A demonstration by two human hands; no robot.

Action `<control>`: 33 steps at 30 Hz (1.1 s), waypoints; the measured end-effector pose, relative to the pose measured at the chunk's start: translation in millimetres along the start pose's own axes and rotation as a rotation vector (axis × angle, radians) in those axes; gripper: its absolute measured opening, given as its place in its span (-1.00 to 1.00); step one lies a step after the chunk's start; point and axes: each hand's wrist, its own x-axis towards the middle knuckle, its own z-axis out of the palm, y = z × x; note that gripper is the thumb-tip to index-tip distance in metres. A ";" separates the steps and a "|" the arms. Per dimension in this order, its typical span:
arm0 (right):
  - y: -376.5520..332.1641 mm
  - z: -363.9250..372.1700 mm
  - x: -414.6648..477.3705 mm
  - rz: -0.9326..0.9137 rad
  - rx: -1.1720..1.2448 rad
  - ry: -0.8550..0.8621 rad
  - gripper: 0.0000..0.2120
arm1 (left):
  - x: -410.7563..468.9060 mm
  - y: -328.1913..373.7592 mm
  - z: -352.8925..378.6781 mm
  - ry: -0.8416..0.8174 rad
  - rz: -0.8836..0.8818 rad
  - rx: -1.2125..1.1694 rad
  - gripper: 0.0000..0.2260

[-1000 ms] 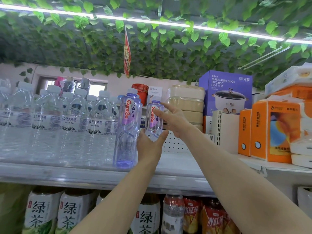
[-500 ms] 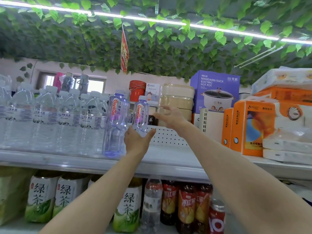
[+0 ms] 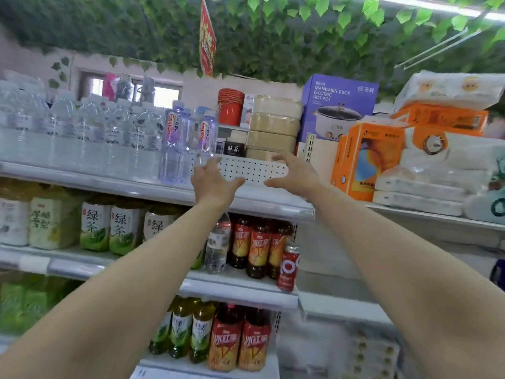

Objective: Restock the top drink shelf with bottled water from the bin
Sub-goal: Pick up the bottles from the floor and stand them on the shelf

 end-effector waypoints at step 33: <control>230.9 274.2 -337.2 0.456 -0.025 -0.725 -0.38 | -373.3 -274.2 126.6 -0.685 -0.462 0.447 -0.47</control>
